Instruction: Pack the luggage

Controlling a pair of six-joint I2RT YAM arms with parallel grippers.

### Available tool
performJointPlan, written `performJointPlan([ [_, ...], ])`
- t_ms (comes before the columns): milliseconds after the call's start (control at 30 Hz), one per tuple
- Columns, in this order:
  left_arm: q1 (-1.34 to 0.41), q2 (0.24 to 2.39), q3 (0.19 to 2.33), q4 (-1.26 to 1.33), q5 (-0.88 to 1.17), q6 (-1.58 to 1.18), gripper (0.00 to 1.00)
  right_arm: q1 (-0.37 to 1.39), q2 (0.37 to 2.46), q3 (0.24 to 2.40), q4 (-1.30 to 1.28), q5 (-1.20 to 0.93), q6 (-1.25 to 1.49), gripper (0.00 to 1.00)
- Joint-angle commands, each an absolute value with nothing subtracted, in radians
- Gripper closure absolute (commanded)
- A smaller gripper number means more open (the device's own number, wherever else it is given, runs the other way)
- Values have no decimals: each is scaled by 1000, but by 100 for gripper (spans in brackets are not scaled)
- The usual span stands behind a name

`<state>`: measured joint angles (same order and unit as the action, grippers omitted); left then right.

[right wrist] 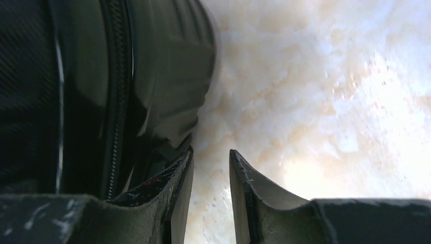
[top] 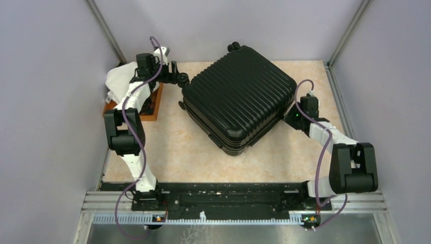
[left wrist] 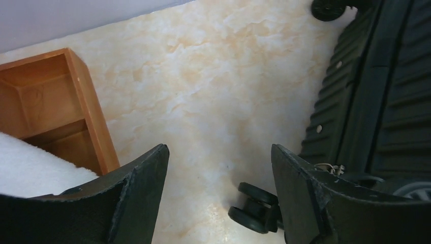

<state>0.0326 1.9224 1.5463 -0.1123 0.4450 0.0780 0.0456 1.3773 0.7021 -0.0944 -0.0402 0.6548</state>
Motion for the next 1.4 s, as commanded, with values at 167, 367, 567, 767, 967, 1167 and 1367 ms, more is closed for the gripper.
performJointPlan([
  [167,16,1790,1384,-91,686,193,21,64,1560,997,114,-158,594,65],
  [367,21,1602,1183,-131,662,269,22,111,1650,1090,147,-189,565,60],
  [567,23,1446,1044,-198,685,357,22,126,1716,1153,105,-174,486,47],
  [767,31,1405,1038,-389,546,581,21,124,1547,944,145,-21,387,15],
  [967,99,1410,1049,-531,483,737,16,121,1272,628,240,-11,371,1],
  [1167,134,1376,1060,-738,513,941,13,136,939,390,206,-157,432,1],
  [1367,136,1268,1051,-823,538,1098,12,138,809,395,-119,-71,547,14],
])
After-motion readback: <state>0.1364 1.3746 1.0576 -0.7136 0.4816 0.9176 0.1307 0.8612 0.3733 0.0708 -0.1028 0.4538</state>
